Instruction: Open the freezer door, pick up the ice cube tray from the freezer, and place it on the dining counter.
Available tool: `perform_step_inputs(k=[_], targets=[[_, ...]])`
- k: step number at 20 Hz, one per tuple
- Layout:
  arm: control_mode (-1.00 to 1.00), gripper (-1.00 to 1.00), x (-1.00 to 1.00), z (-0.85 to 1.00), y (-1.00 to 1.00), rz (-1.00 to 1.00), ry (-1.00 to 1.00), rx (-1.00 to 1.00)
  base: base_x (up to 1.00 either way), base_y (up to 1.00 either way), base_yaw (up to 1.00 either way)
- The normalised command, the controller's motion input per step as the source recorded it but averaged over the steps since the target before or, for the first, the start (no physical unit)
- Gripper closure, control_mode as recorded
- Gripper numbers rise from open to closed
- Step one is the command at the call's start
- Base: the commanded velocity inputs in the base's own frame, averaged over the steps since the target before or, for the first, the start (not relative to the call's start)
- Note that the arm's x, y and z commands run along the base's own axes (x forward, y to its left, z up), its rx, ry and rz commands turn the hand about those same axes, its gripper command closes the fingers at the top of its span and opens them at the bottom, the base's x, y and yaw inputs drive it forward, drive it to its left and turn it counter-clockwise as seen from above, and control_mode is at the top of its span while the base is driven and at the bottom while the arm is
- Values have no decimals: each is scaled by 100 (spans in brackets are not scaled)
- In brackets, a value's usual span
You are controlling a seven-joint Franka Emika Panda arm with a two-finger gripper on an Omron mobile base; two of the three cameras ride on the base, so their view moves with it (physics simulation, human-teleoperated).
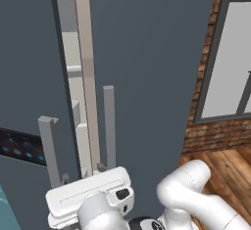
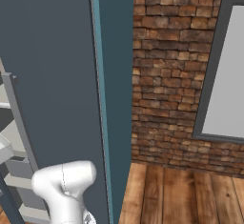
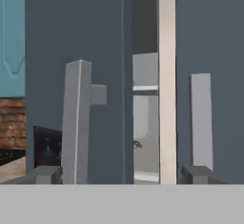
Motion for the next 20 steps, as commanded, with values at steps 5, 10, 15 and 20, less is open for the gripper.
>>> perform_step_inputs(k=[5, 10, 15, 20], targets=[[-100, -100, -1, 50, -21, 19, 0, 2, 0, 0, 0], [-100, -100, 0, 45, -23, 27, 0, 5, 0, 0, 0], [-100, -100, 0, 35, -30, 28, 1, 4, 0, 0, 0], [-100, -100, -1, 23, -34, 27, 0, 3, 0, 0, 0]])
